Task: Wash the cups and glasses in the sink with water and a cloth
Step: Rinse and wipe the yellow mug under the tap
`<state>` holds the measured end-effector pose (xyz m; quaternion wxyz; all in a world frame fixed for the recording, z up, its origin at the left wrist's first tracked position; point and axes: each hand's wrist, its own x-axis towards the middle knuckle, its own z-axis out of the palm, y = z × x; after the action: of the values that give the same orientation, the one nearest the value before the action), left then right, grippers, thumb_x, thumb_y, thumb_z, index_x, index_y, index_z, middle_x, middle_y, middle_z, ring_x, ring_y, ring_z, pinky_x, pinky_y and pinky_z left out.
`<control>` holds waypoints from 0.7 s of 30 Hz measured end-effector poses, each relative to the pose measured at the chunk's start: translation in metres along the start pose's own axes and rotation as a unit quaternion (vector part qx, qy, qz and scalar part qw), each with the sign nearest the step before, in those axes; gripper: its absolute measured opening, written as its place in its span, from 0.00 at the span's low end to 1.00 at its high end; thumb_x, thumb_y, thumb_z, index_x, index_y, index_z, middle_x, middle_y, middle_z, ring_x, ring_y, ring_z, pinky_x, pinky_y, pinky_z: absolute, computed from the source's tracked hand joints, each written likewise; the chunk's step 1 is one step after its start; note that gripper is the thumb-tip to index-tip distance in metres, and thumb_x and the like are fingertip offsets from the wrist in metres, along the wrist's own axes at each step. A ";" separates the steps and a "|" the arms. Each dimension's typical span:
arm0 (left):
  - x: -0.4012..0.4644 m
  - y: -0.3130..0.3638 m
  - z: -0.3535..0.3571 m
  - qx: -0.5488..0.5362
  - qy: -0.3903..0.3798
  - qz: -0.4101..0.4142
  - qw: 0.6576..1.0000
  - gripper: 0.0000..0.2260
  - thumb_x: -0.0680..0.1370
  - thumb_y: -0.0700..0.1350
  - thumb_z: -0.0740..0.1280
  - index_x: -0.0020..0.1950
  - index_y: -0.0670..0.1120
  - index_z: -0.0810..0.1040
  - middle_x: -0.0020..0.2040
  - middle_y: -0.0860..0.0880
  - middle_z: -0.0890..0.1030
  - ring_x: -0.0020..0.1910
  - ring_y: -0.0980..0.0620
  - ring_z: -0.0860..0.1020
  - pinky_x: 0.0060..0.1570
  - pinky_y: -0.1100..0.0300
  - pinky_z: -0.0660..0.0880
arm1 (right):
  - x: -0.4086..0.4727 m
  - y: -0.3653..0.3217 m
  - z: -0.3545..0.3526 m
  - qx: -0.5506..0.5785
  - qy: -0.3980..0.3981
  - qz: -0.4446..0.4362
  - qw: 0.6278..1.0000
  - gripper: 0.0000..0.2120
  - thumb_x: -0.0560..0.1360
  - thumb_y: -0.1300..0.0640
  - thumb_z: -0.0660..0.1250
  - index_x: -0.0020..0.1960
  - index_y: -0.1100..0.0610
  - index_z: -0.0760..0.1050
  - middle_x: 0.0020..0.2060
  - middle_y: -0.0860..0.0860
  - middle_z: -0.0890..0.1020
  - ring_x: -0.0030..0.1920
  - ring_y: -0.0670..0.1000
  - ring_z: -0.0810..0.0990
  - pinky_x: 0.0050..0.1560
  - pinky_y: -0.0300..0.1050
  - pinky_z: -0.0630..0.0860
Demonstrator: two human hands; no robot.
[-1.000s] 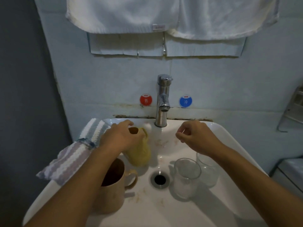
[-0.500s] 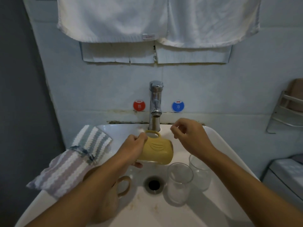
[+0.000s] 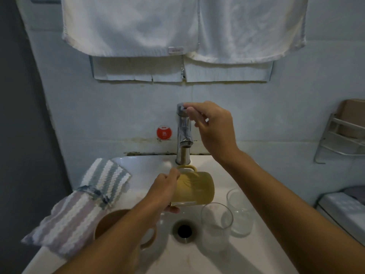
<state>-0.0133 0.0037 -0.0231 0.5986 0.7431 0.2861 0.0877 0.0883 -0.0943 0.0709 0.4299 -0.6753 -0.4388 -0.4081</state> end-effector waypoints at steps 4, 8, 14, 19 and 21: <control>0.001 0.002 -0.001 -0.004 0.004 0.002 1.000 0.19 0.82 0.58 0.55 0.65 0.46 0.69 0.56 0.42 0.74 0.51 0.42 0.77 0.34 0.54 0.81 | 0.003 0.002 0.006 -0.021 0.036 -0.038 0.998 0.18 0.80 0.48 0.60 0.54 0.59 0.83 0.42 0.52 0.85 0.38 0.43 0.79 0.40 0.39 0.80; 0.001 0.002 -0.001 -0.008 0.013 -0.002 1.000 0.19 0.82 0.58 0.54 0.65 0.46 0.69 0.56 0.41 0.74 0.50 0.42 0.77 0.37 0.53 0.82 | 0.005 -0.001 0.012 -0.024 0.072 -0.032 0.997 0.15 0.80 0.53 0.62 0.52 0.61 0.83 0.41 0.54 0.85 0.38 0.44 0.79 0.41 0.36 0.78; 0.001 0.002 -0.002 -0.007 0.025 -0.001 1.000 0.18 0.83 0.57 0.53 0.66 0.47 0.68 0.54 0.42 0.73 0.49 0.44 0.76 0.34 0.54 0.81 | 0.012 0.000 0.015 -0.042 0.079 -0.018 0.996 0.07 0.78 0.60 0.68 0.52 0.61 0.83 0.41 0.54 0.85 0.39 0.48 0.81 0.42 0.35 0.75; 0.000 0.001 -0.001 0.000 0.022 0.013 1.000 0.18 0.83 0.57 0.52 0.65 0.47 0.68 0.55 0.43 0.73 0.48 0.45 0.76 0.35 0.55 0.81 | 0.011 0.000 0.016 -0.044 0.089 -0.021 0.995 0.07 0.79 0.60 0.67 0.52 0.61 0.83 0.40 0.54 0.84 0.38 0.45 0.78 0.42 0.32 0.74; 0.000 0.001 -0.002 0.002 0.022 0.015 1.000 0.18 0.83 0.56 0.52 0.66 0.47 0.68 0.54 0.44 0.73 0.48 0.46 0.76 0.35 0.55 0.81 | 0.011 0.000 0.018 -0.042 0.091 -0.019 0.995 0.07 0.79 0.60 0.67 0.51 0.61 0.83 0.40 0.54 0.84 0.39 0.44 0.77 0.42 0.28 0.70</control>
<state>-0.0135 0.0048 -0.0214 0.5891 0.7467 0.2879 0.1124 0.0945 -0.0751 0.0763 0.4317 -0.6443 -0.3930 -0.4940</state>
